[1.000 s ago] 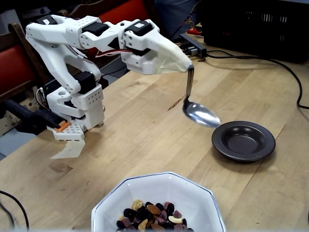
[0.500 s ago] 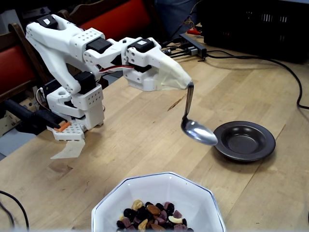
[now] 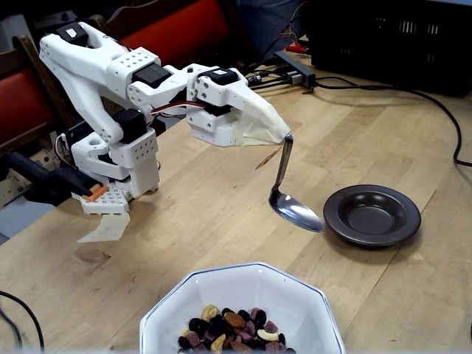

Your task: Use spoon to transfer food from the white bowl to brown plate

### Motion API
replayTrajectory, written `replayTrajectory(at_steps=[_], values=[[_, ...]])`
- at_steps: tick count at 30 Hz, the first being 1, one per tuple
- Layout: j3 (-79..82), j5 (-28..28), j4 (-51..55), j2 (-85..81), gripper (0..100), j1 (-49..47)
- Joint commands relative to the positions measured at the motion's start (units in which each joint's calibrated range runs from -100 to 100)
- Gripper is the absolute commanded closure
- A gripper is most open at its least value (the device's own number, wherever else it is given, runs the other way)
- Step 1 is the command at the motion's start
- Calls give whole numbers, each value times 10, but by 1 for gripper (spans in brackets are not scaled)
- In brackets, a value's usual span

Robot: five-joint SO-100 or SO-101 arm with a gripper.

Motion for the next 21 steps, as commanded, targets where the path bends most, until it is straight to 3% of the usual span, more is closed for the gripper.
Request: replayTrajectory(at_steps=[1,21], values=[[-10,-2,-14,-3,97,34],[-9,-40,-14,-3,97,146]])
